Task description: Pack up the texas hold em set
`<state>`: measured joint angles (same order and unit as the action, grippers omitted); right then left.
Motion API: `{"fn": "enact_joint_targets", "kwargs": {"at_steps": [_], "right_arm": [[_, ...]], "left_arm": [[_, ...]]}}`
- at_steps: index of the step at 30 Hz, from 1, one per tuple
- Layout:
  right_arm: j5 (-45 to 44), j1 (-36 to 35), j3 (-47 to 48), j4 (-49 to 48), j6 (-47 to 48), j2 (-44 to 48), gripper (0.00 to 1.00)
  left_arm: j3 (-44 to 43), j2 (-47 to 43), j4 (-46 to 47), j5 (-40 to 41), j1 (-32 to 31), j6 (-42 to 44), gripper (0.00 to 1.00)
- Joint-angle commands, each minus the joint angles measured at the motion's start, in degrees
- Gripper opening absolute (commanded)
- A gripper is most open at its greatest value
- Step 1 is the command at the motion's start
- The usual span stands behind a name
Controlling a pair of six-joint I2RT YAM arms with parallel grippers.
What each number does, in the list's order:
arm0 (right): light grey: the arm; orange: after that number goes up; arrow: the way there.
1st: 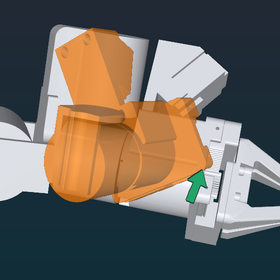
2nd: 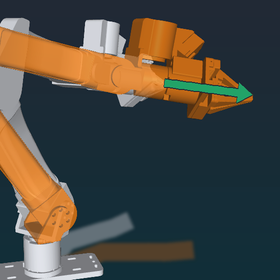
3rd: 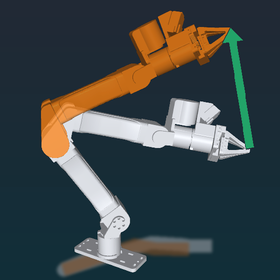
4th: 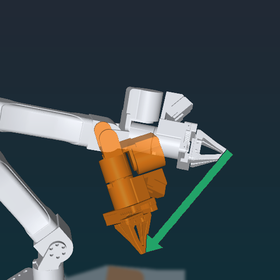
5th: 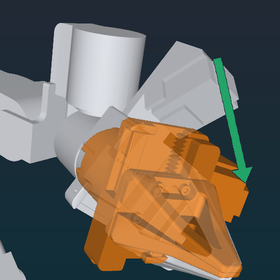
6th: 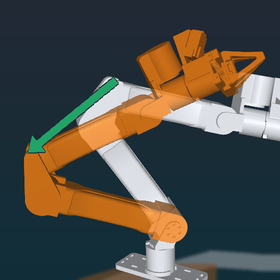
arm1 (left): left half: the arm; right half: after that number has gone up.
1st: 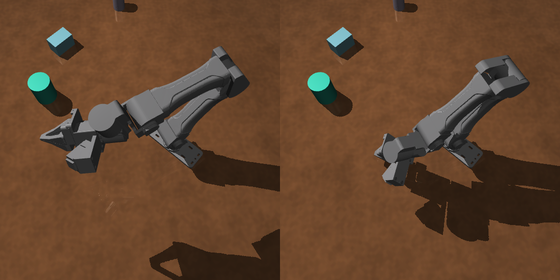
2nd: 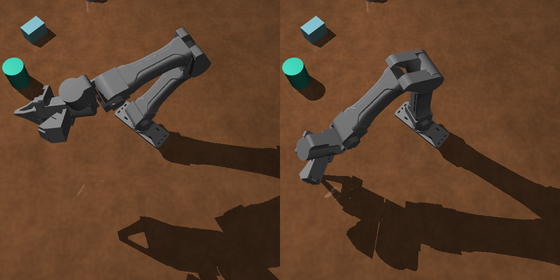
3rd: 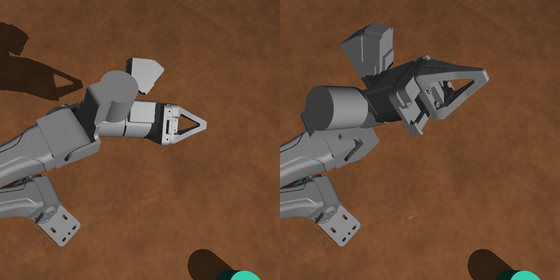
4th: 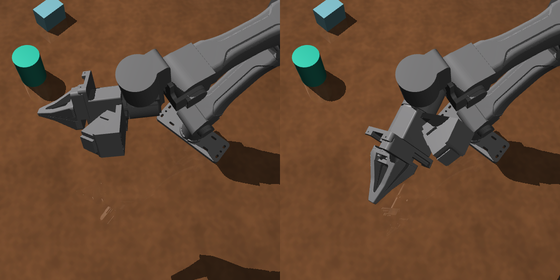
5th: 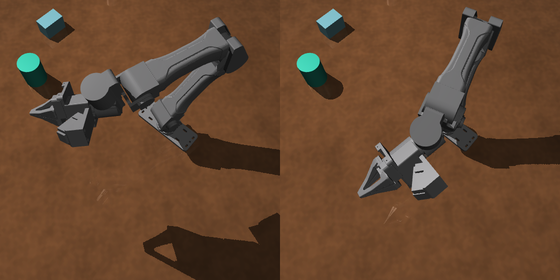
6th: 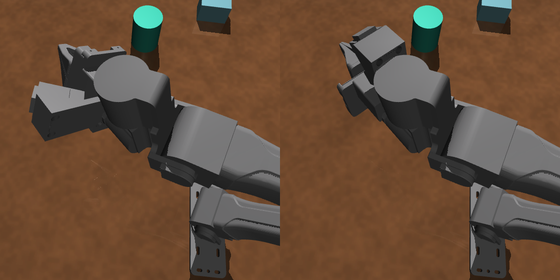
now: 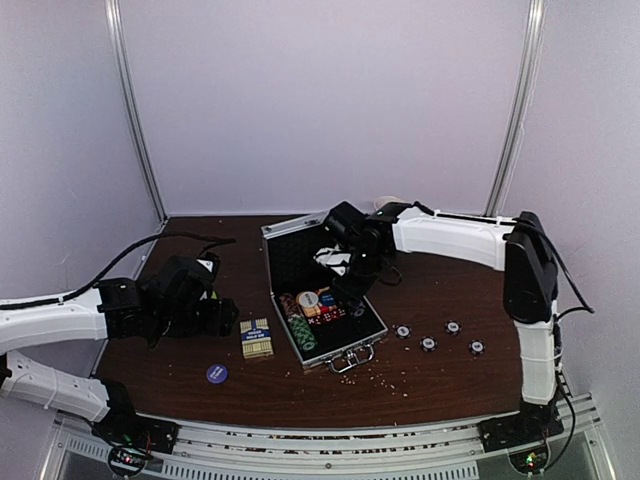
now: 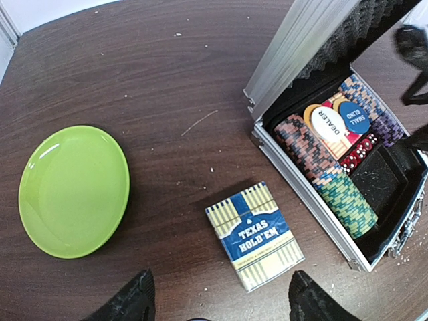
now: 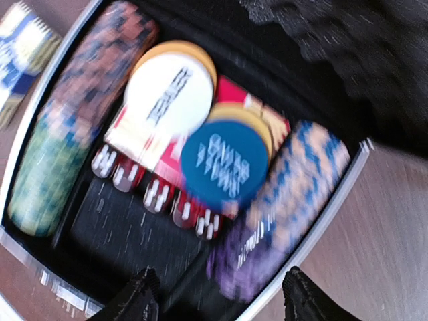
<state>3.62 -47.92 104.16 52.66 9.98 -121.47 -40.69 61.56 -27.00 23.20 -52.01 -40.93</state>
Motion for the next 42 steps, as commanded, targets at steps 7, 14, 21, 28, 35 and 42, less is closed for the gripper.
{"fn": "enact_joint_targets", "kwargs": {"at_steps": [7,14,21,28,35,42], "right_arm": [[1.2,0.2,-24.1,-3.5,4.9,20.3,0.63],[1.0,7.8,-38.1,-2.1,7.5,30.5,0.61],[0.8,14.1,-42.9,-0.7,8.7,30.6,0.62],[2.7,14.3,-44.7,-3.3,9.6,27.8,0.67],[4.5,14.2,-43.4,-4.3,9.8,24.0,0.65],[4.3,14.1,-42.9,-4.8,9.3,21.1,0.60]], "left_arm": [[-1.7,4.8,4.4,-1.5,0.1,0.8,0.70],[-3.2,9.0,7.0,-3.5,0.1,2.1,0.70],[-4.3,10.5,7.7,-4.6,0.1,3.0,0.70],[-3.8,10.3,8.1,-5.1,0.1,2.5,0.70],[-2.8,8.8,7.9,-4.6,0.0,1.9,0.70],[-2.5,8.5,7.8,-4.6,0.1,1.6,0.70]]}}
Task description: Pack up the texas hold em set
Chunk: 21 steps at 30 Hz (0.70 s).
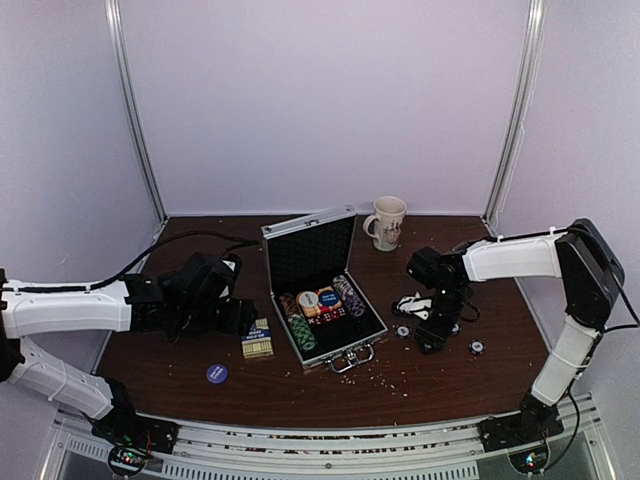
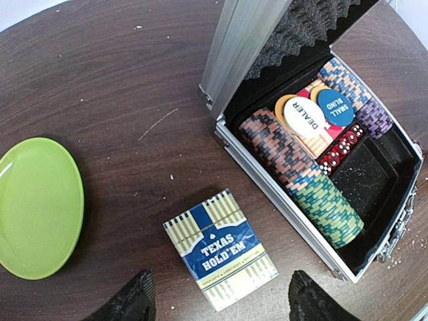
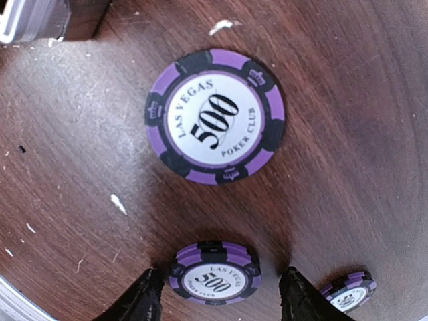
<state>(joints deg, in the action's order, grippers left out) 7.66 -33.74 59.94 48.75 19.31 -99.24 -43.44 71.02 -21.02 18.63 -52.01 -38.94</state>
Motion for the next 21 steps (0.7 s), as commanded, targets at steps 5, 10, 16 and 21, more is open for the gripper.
{"fn": "enact_joint_targets", "kwargs": {"at_steps": [5,10,16,21], "right_arm": [[0.6,-0.2,1.5,-0.4,-0.4,-1.5,0.51],[1.0,-0.4,1.1,0.3,-0.7,-1.2,0.41],[1.5,-0.4,1.4,1.6,-1.1,-1.6,0.39],[2.4,-0.4,2.0,2.2,-1.3,-1.8,0.31]], "left_arm": [[0.2,-0.7,1.9,0.0,0.1,-0.4,0.70],[0.1,-0.2,2.2,0.0,0.1,-0.4,0.70],[0.1,-0.1,2.3,-0.1,0.1,-0.4,0.70],[0.4,-0.5,2.3,0.0,0.1,-0.4,0.70]]}}
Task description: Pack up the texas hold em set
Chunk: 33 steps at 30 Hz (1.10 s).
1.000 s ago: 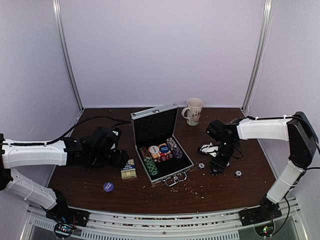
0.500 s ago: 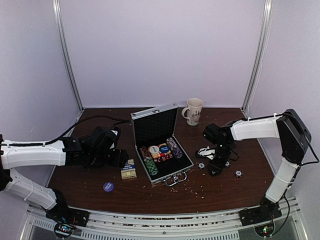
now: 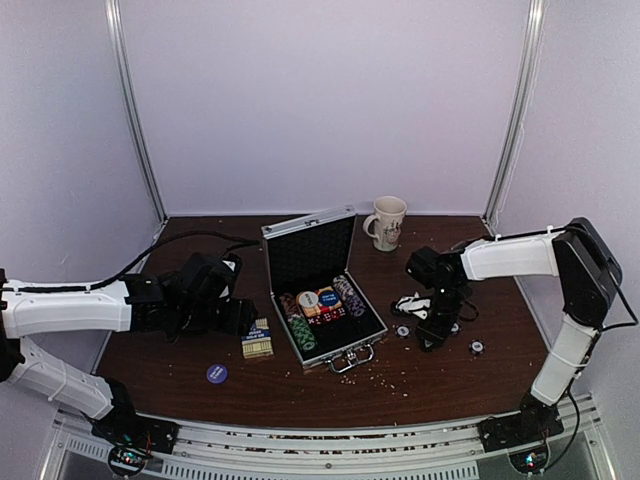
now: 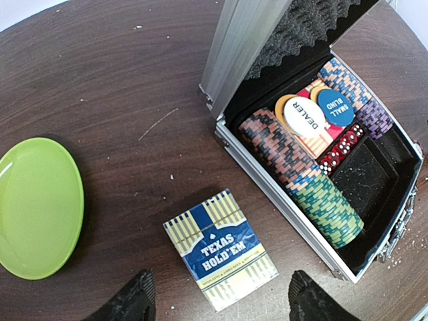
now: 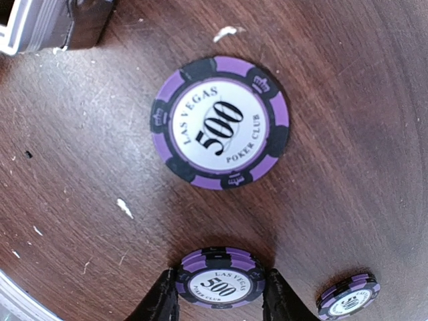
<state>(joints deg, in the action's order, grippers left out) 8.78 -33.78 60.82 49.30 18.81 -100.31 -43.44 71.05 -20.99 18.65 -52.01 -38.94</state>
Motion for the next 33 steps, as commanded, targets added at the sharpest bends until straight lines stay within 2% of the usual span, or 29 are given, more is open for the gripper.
{"fn": "enact_joint_targets", "kwargs": {"at_steps": [1,10,17,22,33], "right_arm": [[1.2,-0.3,1.2,1.2,-1.0,-0.2,0.30],[3.6,-0.6,2.3,-8.8,-3.7,8.6,0.29],[3.5,-4.2,-2.7,-29.9,-9.1,12.7,0.29],[1.1,-9.2,-4.0,-40.9,-11.7,12.5,0.29],[-4.8,-14.4,-5.6,-45.2,-14.8,8.3,0.28]], "left_arm": [[0.4,-0.6,2.3,0.0,0.1,-0.4,0.70],[0.3,-0.9,2.0,-0.2,0.0,-1.1,0.70],[-0.6,-1.0,1.2,-0.4,0.0,-2.0,0.70],[-1.0,-1.9,0.3,-0.4,0.0,-2.6,0.70],[-0.1,-3.7,-0.3,0.4,-0.1,-2.8,0.70]]}}
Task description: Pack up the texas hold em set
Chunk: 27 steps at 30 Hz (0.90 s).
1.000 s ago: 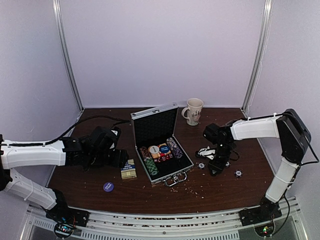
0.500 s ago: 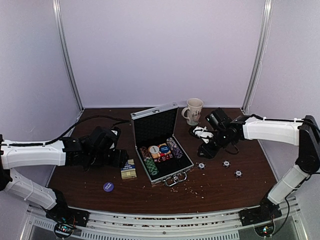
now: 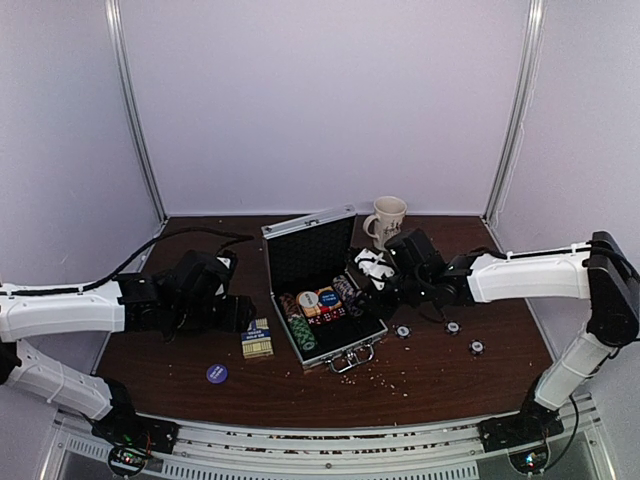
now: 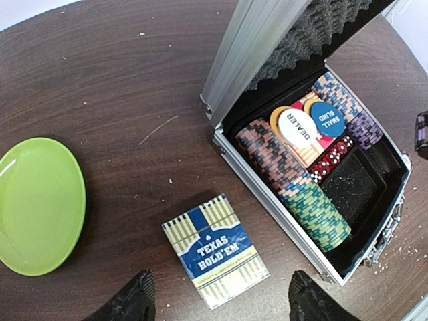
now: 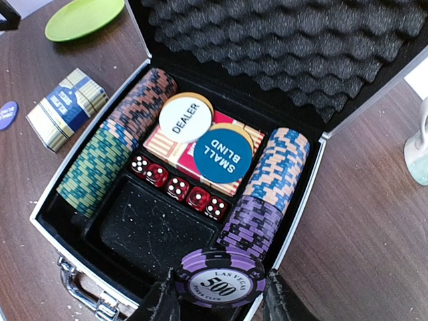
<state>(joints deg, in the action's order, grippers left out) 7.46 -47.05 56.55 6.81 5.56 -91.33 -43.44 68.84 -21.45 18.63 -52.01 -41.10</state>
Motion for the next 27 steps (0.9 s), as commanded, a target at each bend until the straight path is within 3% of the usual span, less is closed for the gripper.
{"fn": "enact_joint_targets", "kwargs": {"at_steps": [1,27], "right_arm": [[-3.7,-1.3,-1.5,-2.7,-1.9,-0.8,0.28],[-6.8,-1.3,1.8,-3.1,-6.2,-12.2,0.31]], "left_arm": [[0.1,-1.6,0.2,0.5,-0.1,-0.6,0.70],[0.5,-1.5,0.0,1.8,-0.1,0.3,0.70]]}}
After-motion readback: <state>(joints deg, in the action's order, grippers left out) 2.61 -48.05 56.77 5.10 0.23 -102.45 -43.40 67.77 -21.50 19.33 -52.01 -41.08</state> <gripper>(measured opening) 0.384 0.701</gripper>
